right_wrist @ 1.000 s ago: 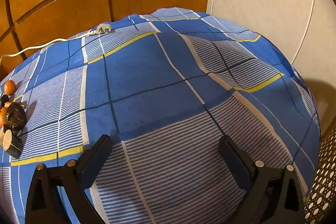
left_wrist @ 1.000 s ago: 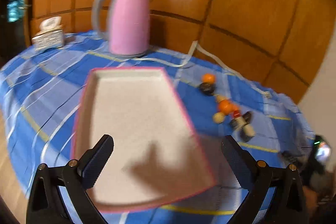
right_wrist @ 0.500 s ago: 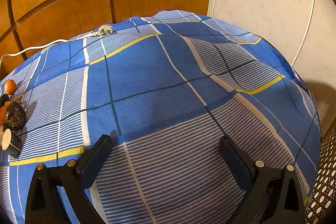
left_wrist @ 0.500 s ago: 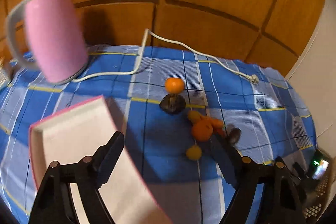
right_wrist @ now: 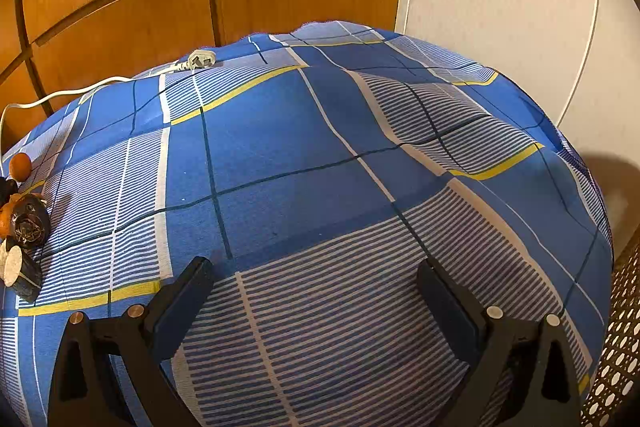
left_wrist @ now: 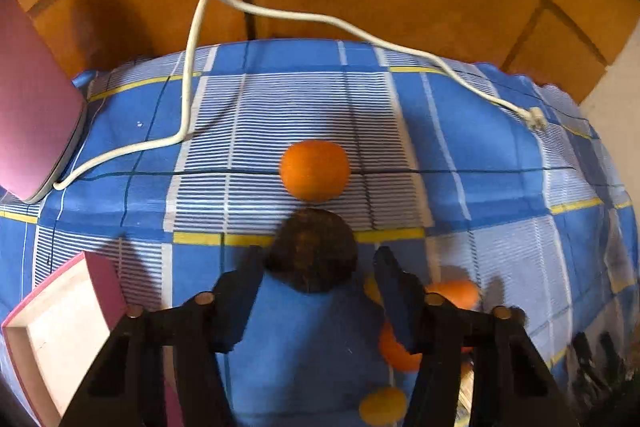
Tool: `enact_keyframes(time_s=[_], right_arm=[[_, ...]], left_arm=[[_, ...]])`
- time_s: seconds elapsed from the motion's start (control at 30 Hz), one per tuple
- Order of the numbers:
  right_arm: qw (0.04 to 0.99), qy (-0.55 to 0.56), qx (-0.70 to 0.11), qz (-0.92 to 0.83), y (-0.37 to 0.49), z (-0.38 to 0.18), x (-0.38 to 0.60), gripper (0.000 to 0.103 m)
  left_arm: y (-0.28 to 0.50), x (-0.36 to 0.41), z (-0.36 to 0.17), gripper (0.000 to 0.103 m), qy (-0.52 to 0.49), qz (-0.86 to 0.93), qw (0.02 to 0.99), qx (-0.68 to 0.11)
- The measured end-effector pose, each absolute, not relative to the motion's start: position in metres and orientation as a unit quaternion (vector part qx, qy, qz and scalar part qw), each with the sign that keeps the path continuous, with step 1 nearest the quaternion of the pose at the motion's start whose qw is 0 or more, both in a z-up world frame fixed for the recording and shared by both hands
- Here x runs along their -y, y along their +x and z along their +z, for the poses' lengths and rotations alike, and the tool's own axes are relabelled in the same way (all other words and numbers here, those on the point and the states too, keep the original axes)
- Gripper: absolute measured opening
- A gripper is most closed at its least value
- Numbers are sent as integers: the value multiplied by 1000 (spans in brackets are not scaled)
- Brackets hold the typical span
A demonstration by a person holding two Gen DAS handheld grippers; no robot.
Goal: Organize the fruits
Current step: 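Move the left tool over the fruit cluster toward the dark fruit, then lower the left tool and close its fingers on the dark round fruit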
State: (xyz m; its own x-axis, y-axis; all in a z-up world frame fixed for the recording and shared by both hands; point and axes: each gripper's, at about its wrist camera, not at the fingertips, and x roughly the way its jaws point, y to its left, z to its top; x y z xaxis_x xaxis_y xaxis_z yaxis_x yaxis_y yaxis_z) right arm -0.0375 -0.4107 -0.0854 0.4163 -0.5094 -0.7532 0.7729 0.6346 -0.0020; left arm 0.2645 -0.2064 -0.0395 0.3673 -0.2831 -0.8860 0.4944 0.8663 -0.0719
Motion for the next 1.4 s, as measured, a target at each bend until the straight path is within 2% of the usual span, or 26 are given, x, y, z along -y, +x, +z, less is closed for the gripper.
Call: enact_keyframes(time_s=[0.13,0.17,0.2,0.37,0.53,0.57,0.63,0.67,0.7,1.03,1.07,1.1,1.13,1.23,1.27,1.3,1.4], right_arm=[[823,175,-375,-390,-37,-85,411,103],[823,174,-375,-390,-37,-85,410,103],[823,173,-375,-390,-37,-85,410,103],[823,172,-375,-391,-36,-85,410,103],[823,172,-375,-391,-36,-85,410,103],[823,172,-375,-391,-37,-85,411,103],[823,172,-375,-390,-37,-85,410,103],[823,172,-375,-390,-37,-85,410,103],[823,173,-375,-390,-37,-85,410,103],[823,172,-375,-390,-37,-85,409,103],[823,172,-375,-390,-37,-85,409,103],[823,172,-375,-390,-37,-85,409,103],[823,172,-375,-390,-37,-85,409,103],[823,172,-374,-390,-37,-85,409,103],[823,171,-375,-391,-36,-86,409,103],[823,170,-375,-391,-36,-86,409,103],[823,169,-375,-391,-36,-86,408,103]], left_arm=[[265,196,-40,49,73,-244,827,-501],[262,194,-38,43,71,-244,829,-498],[258,190,-33,31,67,-246,835,-488],[237,175,-7,14,43,-262,840,-473],[226,179,-6,14,77,-277,835,-469],[226,179,-7,17,81,-281,832,-471],[227,178,-8,43,75,-286,826,-479],[227,176,-7,64,68,-287,827,-479],[227,174,-5,73,63,-286,831,-473],[254,209,-29,73,64,-273,807,-520],[256,214,-34,69,71,-270,803,-526],[257,218,-42,60,77,-268,796,-538],[257,216,-44,59,62,-281,793,-537],[251,213,-46,47,52,-299,794,-526],[248,211,-43,28,48,-307,795,-520],[244,208,-37,0,41,-316,799,-510],[237,206,-25,1,56,-311,812,-491]])
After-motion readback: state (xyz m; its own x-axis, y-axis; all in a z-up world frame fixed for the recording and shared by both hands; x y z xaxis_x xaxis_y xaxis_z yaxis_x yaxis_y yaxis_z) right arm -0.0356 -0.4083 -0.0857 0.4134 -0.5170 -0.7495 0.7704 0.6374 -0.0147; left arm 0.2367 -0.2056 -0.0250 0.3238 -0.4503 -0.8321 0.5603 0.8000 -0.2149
